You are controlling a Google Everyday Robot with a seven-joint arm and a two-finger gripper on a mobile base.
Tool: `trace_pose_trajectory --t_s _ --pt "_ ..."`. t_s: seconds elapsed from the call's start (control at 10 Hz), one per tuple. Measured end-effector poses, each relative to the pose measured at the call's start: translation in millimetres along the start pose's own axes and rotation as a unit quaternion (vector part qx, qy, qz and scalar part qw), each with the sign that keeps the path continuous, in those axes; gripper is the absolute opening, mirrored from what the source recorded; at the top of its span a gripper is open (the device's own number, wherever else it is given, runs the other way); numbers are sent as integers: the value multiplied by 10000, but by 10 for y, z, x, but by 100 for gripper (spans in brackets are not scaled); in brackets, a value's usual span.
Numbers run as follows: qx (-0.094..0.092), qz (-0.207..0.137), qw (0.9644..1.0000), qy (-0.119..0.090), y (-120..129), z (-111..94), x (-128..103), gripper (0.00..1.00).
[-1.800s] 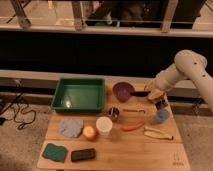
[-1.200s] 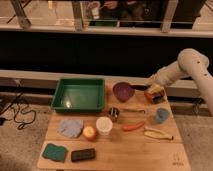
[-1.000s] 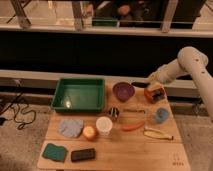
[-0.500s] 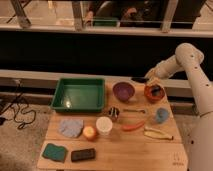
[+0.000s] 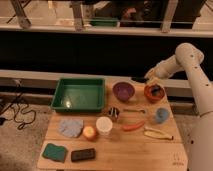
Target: Wipe red bowl with brush
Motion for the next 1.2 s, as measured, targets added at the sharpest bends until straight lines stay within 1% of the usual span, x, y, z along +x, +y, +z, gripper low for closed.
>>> trace_pose_trajectory --t_s 0.1,0.4,0.5,1.0,1.2 --pt "-2 0 10000 -13 1 8 1 0" --pt "-31 -47 9999 -118 -20 168 -65 0" --pt "-22 -33 9999 -130 -37 194 -58 0" --pt "110 -108 9998 -138 -225 228 -47 0" --pt "156 -64 9998 -106 -261 216 47 0"
